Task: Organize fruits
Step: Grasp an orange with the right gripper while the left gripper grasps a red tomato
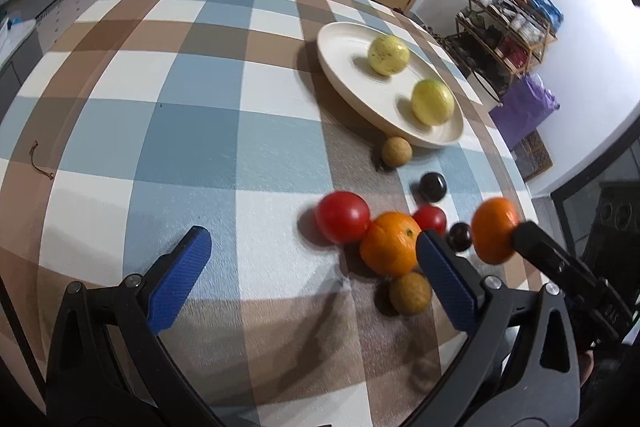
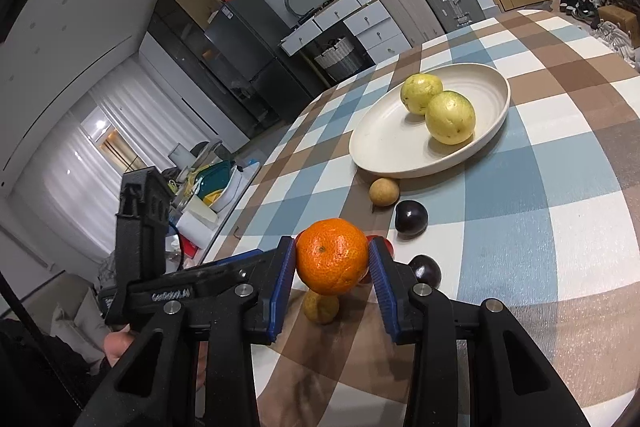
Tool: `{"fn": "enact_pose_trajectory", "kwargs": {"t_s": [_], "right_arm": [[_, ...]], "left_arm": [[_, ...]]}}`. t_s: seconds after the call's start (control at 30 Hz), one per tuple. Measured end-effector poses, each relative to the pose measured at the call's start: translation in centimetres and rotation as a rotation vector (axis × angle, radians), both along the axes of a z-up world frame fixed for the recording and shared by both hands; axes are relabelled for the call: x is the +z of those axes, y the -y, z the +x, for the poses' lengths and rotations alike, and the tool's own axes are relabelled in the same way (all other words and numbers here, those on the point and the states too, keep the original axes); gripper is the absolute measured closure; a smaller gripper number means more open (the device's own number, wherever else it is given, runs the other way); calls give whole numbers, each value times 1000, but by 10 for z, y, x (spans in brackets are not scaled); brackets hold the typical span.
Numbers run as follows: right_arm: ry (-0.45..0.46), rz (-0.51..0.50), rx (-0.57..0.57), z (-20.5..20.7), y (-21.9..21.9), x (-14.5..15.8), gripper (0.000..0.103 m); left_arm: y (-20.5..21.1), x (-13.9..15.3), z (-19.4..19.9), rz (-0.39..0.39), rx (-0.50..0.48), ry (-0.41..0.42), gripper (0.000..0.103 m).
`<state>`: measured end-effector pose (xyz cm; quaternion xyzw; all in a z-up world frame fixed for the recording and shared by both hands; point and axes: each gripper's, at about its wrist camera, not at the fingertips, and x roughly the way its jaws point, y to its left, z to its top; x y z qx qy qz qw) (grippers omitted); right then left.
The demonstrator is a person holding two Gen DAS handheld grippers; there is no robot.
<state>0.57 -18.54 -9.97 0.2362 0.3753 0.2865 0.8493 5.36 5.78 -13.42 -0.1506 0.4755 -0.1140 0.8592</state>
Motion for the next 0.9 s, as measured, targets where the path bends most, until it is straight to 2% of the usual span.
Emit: {"fn": "enact_pose_trajectory", "kwargs": {"t_s": [0.2, 0.4, 0.53, 0.67, 0.77, 0.83, 0.87, 0.9], "right_arm": [[12, 5, 12, 6, -2, 2, 65], [7, 18, 22, 13, -2, 0, 65], [4, 24, 23, 14, -1, -2, 65], [-5, 30, 22, 16, 0, -5, 65], [-8, 31, 23, 17, 0, -5, 65], [-9, 32, 24, 18, 0, -6, 65], [-9, 32, 23, 18, 0, -6, 65], [-10, 32, 23, 18, 0, -6, 65]], "left_arm": [[-9, -2, 15, -73, 5, -9, 3], [-7, -4, 26, -128, -33, -35, 18], [-4, -6, 28, -126, -53, -46, 32], [1, -8, 30, -135, -78, -57, 53], [2, -11, 32, -175, -96, -66, 62], [2, -12, 33, -177, -95, -71, 67], [2, -12, 34, -174, -94, -72, 73], [1, -13, 34, -174, -93, -79, 74]]}}
